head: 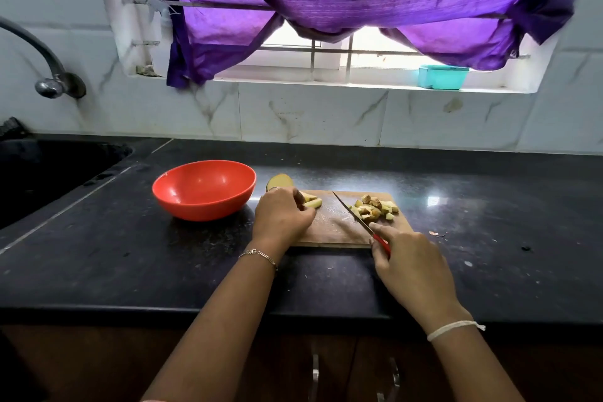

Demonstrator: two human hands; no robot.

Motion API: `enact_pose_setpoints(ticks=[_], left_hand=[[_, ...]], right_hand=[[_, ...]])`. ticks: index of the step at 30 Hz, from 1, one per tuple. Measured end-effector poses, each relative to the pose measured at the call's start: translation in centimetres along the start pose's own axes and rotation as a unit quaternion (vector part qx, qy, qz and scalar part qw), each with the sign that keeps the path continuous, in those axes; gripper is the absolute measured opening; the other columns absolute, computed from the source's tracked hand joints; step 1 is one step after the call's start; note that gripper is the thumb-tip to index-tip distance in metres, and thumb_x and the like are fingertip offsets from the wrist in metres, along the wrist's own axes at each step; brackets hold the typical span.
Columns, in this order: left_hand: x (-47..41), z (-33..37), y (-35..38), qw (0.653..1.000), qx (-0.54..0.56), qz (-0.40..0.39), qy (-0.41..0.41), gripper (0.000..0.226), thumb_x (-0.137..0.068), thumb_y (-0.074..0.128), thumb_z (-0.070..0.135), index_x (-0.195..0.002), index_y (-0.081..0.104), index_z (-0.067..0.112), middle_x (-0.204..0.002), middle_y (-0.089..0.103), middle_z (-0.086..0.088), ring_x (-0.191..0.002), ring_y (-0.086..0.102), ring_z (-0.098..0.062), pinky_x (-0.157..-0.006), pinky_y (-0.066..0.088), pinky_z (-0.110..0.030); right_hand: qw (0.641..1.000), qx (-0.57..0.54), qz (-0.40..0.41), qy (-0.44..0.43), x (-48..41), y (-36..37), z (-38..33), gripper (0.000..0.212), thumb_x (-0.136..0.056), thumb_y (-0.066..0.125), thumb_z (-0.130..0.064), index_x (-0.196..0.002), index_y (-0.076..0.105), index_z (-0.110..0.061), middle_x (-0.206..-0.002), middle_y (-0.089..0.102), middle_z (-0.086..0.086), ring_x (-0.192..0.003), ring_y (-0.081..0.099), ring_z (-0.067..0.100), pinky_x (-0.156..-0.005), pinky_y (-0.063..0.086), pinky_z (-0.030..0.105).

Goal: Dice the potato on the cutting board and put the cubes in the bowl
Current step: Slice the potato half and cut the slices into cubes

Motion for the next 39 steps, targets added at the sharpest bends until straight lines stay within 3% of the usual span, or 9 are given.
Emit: enact_pose_setpoints(ticks=[4,7,11,13,20,26,33,39], left_hand=[[0.1,0.4,0.6,0.999,-0.032,-0.016,0.022,0.024,-0.078,0.069,0.036,-0.095,0.070,0.020,-0.092,0.069,-0.002,-0.089,0.064,-0.020,-0.081,0.055,-0.036],[0.0,0.5,0.6,0.999,-0.027,-0.019,0.033,0.020,-0.081,0.069,0.038,-0.095,0.070,0.023,-0.092,0.070,0.002,-0.089,0.064,-0.017,-0.084,0.053,-0.037],[0.3,1.7,1.1,0.997,-0.003,-0.048,0.068,0.018,-0.083,0.067,0.042,-0.097,0.069,0.030,-0.090,0.070,0.016,-0.087,0.060,-0.007,-0.097,0.043,-0.039],[0.5,2.1,1.2,0.995,-0.003,-0.053,0.081,0.018,-0.084,0.067,0.045,-0.097,0.069,0.032,-0.089,0.069,0.019,-0.082,0.055,-0.002,-0.098,0.039,-0.038],[0.7,2.4,1.5,0.994,-0.015,-0.065,0.088,0.018,-0.084,0.068,0.045,-0.097,0.072,0.033,-0.093,0.070,0.019,-0.083,0.052,0.000,-0.084,0.030,-0.028],[0.9,2.4,1.4,0.994,-0.002,-0.070,0.080,0.017,-0.082,0.069,0.043,-0.094,0.072,0.032,-0.089,0.069,0.019,-0.082,0.054,-0.002,-0.088,0.034,-0.031],[0.9,2.5,1.1,0.995,0.013,-0.067,0.070,0.019,-0.078,0.070,0.046,-0.089,0.071,0.030,-0.084,0.068,0.016,-0.085,0.059,-0.004,-0.095,0.040,-0.035],[0.8,2.3,1.5,0.993,0.031,-0.095,0.069,0.023,-0.076,0.070,0.051,-0.090,0.074,0.034,-0.081,0.064,0.019,-0.076,0.053,0.000,-0.096,0.041,-0.039]], right_hand=[[0.999,-0.025,-0.032,0.005,-0.3,0.8,0.7,0.038,-0.096,0.050,-0.030,-0.133,0.054,-0.038,-0.122,0.061,0.000,-0.100,0.062,0.025,-0.082,0.047,0.035],[0.996,-0.076,-0.053,0.003,-0.3,1.4,1.1,0.043,-0.096,0.050,-0.027,-0.136,0.049,-0.043,-0.122,0.060,0.000,-0.098,0.061,0.024,-0.075,0.045,0.033],[0.992,-0.113,-0.061,0.006,-0.3,1.6,1.7,0.044,-0.097,0.049,-0.023,-0.136,0.047,-0.045,-0.120,0.062,0.003,-0.099,0.061,0.024,-0.076,0.045,0.032],[0.991,-0.117,-0.057,0.007,-0.2,1.5,1.8,0.047,-0.098,0.048,-0.022,-0.137,0.045,-0.047,-0.114,0.066,0.003,-0.088,0.060,0.020,-0.073,0.043,0.031],[0.994,-0.107,-0.036,0.012,-0.3,1.6,1.8,0.048,-0.098,0.047,-0.021,-0.137,0.045,-0.047,-0.113,0.065,0.003,-0.075,0.054,0.016,-0.067,0.043,0.029],[0.997,-0.068,-0.045,0.012,0.0,1.5,1.5,0.049,-0.098,0.045,-0.024,-0.137,0.041,-0.053,-0.102,0.067,0.006,-0.080,0.061,0.019,-0.070,0.047,0.031],[0.998,-0.050,-0.046,-0.010,0.9,1.5,0.2,0.047,-0.097,0.044,-0.026,-0.138,0.043,-0.051,-0.124,0.059,0.004,-0.102,0.062,0.025,-0.085,0.052,0.039],[0.999,-0.013,-0.044,-0.019,1.0,1.3,-0.3,0.048,-0.099,0.041,-0.026,-0.143,0.037,-0.046,-0.120,0.062,0.005,-0.105,0.061,0.024,-0.082,0.049,0.035]])
Point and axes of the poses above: each hand's wrist, its own x-axis away from the middle knuckle, its own y-axis out of the palm, z = x × y, the point moved 9 cm from there along -x, towards the middle knuckle
